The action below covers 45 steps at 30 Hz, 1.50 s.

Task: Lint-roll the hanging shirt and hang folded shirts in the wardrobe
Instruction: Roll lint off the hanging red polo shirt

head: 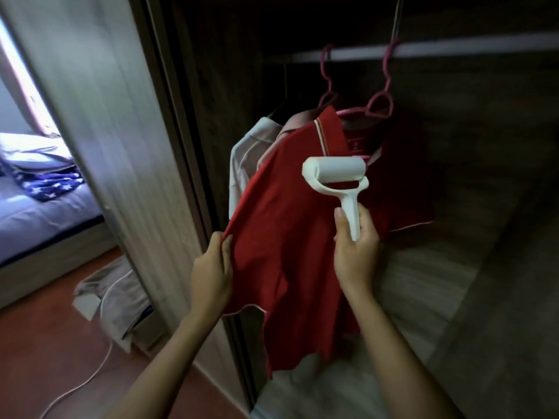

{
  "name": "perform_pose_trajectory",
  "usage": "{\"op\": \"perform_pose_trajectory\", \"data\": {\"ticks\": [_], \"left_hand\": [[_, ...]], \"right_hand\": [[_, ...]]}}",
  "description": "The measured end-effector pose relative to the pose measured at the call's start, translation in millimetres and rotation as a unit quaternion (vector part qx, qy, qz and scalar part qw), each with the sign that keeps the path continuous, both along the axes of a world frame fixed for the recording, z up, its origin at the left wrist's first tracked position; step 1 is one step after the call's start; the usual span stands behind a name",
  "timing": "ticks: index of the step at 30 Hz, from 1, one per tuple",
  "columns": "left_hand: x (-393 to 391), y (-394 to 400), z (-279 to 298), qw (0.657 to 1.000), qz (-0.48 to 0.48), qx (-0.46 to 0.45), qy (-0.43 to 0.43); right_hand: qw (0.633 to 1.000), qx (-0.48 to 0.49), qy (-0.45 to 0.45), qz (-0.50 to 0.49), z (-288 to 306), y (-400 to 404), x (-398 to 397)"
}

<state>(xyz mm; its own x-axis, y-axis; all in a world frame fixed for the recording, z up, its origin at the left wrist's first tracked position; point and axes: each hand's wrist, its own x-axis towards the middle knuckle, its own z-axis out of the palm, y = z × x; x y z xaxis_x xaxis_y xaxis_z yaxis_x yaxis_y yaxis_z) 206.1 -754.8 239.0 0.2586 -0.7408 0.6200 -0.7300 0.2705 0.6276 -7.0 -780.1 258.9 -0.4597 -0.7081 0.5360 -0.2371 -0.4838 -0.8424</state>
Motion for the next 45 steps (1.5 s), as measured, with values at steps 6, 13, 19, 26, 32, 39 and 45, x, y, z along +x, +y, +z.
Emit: {"op": "perform_pose_trajectory", "data": {"ticks": [6,13,19,26,32,39,45], "left_hand": [[14.0,11.2,17.0,0.999,0.003,-0.014,-0.038],[29.0,0.8,19.4,0.997,0.010,-0.004,-0.079],[28.5,-2.5,17.8,0.996,0.001,0.009,-0.084],[23.4,-3.9,14.5,0.998,-0.007,0.013,-0.063],[24.5,-5.3,15.3,0.996,0.000,-0.006,-0.094],[24.7,-6.2,18.2,0.996,0.006,0.008,-0.093],[22.2,-4.2,18.9,0.996,0.013,0.018,-0.089]], "right_hand": [[0.994,0.067,0.084,0.033,-67.6,5.0,22.5],[0.985,0.131,0.080,0.079,-115.1,25.8,31.5],[0.999,-0.017,0.043,-0.016,-32.5,7.1,23.0],[0.991,0.092,0.094,-0.021,-110.4,-6.6,27.6],[0.976,0.184,0.115,0.026,-179.4,7.8,37.5],[0.959,0.238,0.147,0.043,-213.4,3.2,38.4],[0.953,0.264,0.149,0.011,-222.9,6.6,47.9]]}}
